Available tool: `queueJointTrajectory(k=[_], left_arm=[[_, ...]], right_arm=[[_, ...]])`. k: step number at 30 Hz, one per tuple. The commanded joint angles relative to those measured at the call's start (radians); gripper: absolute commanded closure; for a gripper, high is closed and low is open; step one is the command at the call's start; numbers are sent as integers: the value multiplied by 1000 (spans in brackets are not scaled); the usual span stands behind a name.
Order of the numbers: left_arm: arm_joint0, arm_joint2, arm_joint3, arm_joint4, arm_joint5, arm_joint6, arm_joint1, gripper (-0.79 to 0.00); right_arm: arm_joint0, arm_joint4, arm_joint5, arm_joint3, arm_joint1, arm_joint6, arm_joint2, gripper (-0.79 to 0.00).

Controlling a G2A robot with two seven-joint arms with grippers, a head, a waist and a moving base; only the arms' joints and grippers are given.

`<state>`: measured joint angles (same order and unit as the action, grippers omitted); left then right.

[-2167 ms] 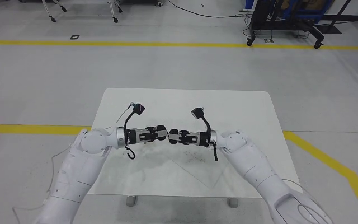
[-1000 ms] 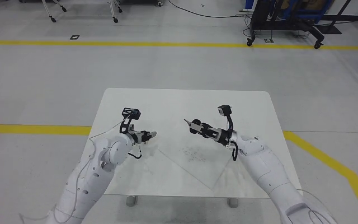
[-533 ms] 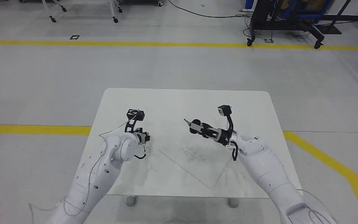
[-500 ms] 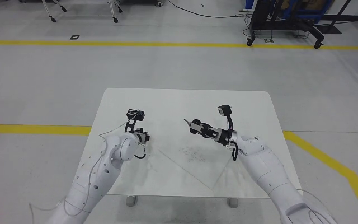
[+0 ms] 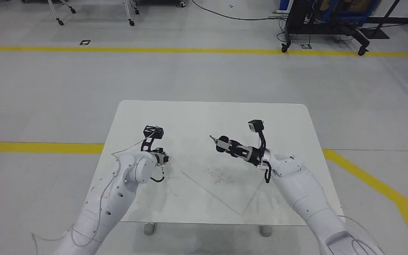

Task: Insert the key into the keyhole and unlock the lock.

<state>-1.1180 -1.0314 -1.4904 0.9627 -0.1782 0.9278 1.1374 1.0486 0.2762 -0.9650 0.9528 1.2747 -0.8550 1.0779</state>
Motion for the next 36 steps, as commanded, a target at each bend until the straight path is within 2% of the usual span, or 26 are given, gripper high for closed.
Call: queueJointTrajectory(k=[1,7,8,9,17,22,24,25,26,27,36], left_arm=[[-6,-8,-6,-2,17,-7,-1,0],[-11,2,-8,32,16,9,1,0],[-8,5,-7,37,14,14,2,-139],[-6,6,-8,37,12,14,4,-219],[-15,16,-25,81,1,39,7,-320],[-24,13,-47,93,-7,49,9,-296],[-29,7,-54,91,-1,43,9,-249],[-31,4,-54,89,4,42,9,-185],[-32,2,-52,87,8,42,9,-40],[-32,0,-49,87,11,42,9,0],[-17,16,-27,92,-2,25,22,0]], right_arm=[[0,0,0,0,0,0,0,0],[0,0,0,0,0,0,0,0],[0,0,0,0,0,0,0,0],[0,0,0,0,0,0,0,0],[0,0,0,0,0,0,0,0],[0,0,0,0,0,0,0,0],[0,0,0,0,0,0,0,0],[0,0,0,0,0,0,0,0],[0,0,0,0,0,0,0,0],[0,0,0,0,0,0,0,0],[0,0,0,0,0,0,0,0]])
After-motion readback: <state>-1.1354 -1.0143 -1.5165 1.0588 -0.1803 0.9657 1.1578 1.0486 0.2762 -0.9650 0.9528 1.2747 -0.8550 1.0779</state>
